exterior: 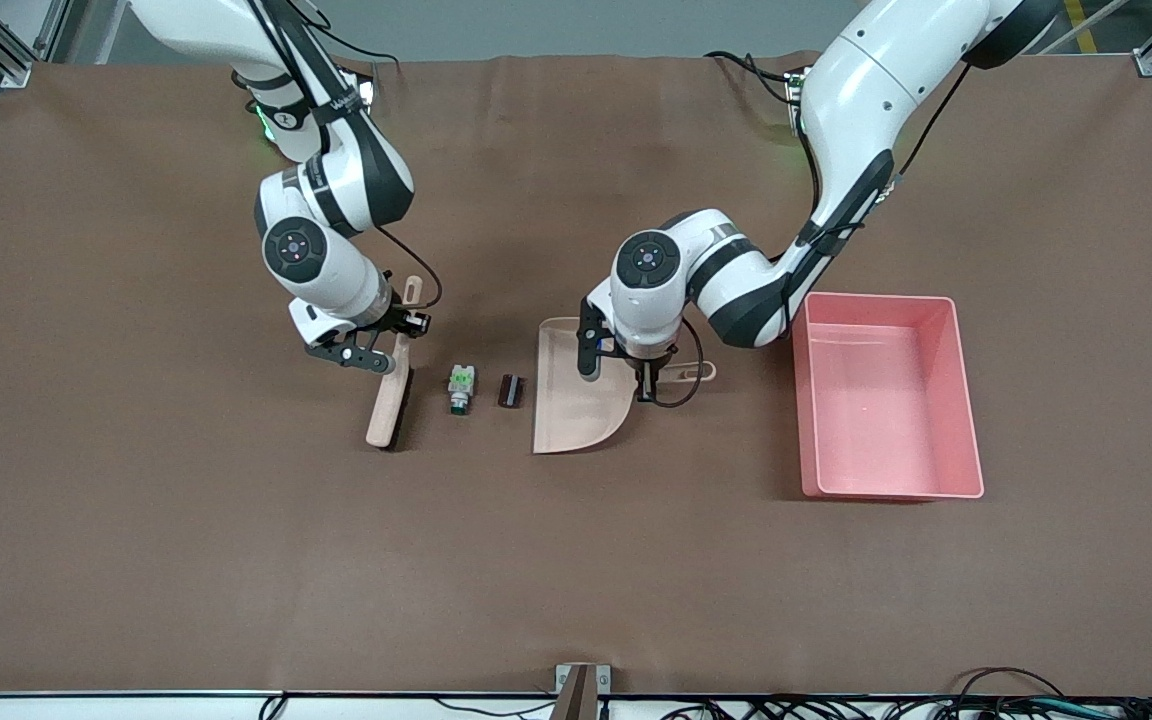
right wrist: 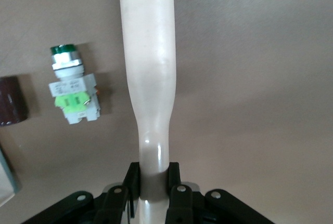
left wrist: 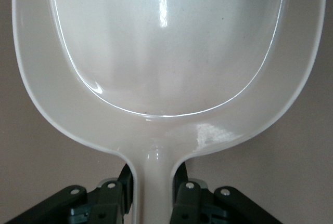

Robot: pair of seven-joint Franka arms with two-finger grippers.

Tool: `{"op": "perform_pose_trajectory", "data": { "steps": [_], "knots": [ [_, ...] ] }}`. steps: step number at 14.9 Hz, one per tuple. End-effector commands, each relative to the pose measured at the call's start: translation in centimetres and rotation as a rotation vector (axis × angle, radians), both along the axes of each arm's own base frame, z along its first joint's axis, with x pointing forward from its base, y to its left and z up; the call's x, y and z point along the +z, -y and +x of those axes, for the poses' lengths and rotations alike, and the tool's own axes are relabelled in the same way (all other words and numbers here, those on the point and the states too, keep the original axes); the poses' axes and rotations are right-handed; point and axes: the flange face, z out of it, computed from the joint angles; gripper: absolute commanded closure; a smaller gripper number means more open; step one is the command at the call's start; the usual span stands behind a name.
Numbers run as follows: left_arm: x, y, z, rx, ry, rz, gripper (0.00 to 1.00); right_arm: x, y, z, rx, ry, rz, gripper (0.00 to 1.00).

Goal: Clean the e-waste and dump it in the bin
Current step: 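Move the brush with the right gripper toward the switch and capacitor, then sweep the switch and capacitor into the dustpan with the right gripper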

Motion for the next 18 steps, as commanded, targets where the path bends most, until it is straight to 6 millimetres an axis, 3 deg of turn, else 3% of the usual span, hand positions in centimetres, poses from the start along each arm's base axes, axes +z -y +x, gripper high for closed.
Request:
{"op": "perform_pose_trajectory", "data": {
  "steps": [1,10,18],
  "knots": [
    [-0.4,0.7,0.0,0.012,0.010,0.020,0.91,-0.3,-1.8,-1.2,-0.030,0.005,0.004,1.00],
    [-1.0,2.4,-1.0,0.006,0.052,0.039,0.91,-2.1,-7.5,-4.1,-0.030,0.024,-0.003,1.00],
    [-1.2,2.9,-0.9,0.005,0.050,0.032,0.91,-2.3,-11.8,-4.0,-0.016,0.038,0.022,1.00]
  ]
}}
